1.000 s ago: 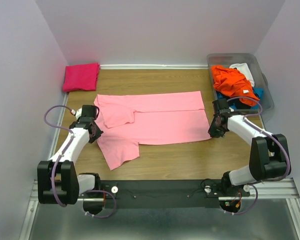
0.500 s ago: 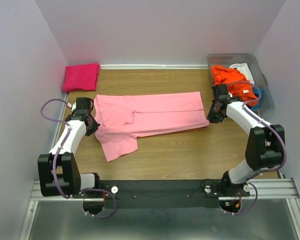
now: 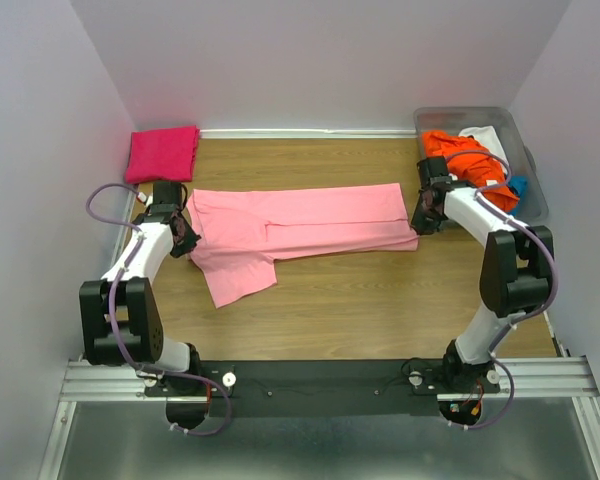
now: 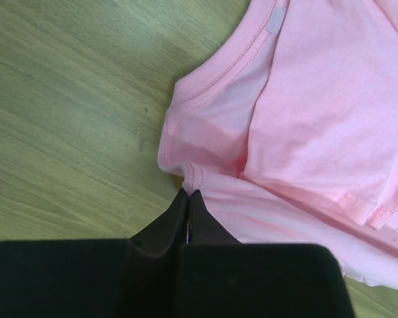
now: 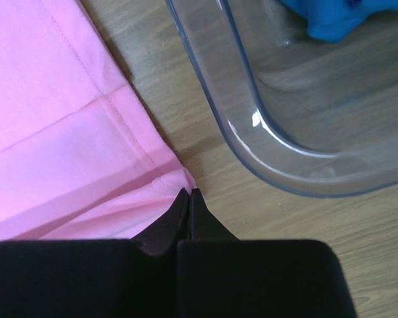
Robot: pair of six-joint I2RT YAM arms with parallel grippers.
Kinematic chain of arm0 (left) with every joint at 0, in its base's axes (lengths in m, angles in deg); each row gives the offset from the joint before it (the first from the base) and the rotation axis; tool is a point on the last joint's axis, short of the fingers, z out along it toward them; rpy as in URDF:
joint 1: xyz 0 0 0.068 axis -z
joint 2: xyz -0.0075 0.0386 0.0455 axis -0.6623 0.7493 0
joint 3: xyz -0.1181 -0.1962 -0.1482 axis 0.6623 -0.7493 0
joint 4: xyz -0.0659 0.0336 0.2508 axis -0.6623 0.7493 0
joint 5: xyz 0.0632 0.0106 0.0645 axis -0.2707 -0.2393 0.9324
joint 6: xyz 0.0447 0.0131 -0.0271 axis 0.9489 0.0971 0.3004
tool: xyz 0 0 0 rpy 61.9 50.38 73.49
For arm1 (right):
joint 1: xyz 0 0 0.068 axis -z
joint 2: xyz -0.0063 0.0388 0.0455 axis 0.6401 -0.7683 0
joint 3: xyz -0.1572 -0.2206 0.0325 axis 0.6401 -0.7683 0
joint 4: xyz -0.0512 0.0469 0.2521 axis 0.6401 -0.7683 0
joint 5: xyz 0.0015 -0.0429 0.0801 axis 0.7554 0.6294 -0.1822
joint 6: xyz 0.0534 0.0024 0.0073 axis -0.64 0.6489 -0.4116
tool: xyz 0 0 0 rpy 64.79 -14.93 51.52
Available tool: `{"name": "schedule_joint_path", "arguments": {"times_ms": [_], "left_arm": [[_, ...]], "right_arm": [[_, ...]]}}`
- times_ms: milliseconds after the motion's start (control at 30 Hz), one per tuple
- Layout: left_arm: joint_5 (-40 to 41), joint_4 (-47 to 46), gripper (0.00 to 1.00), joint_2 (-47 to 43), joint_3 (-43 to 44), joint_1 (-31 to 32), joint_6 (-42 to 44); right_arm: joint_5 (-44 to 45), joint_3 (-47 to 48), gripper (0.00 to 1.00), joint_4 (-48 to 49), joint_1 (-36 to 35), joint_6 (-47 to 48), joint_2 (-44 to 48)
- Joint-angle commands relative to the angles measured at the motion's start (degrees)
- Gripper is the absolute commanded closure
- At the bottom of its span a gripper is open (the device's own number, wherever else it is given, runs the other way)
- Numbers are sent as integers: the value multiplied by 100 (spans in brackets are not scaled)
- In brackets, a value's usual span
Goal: Fold and stack the t-shirts
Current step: Fold the tshirt
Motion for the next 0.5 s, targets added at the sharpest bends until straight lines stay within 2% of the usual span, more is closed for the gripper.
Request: {"name": "schedule_joint_path", "arguments": {"times_ms": [0, 467], "left_arm": [[-47, -133, 100, 222, 222, -93, 117], [-179, -326, 100, 662, 320, -295, 214]], "right_arm": [[388, 306, 99, 23, -10, 110, -207], [326, 763, 99, 76, -10, 84, -673]]}}
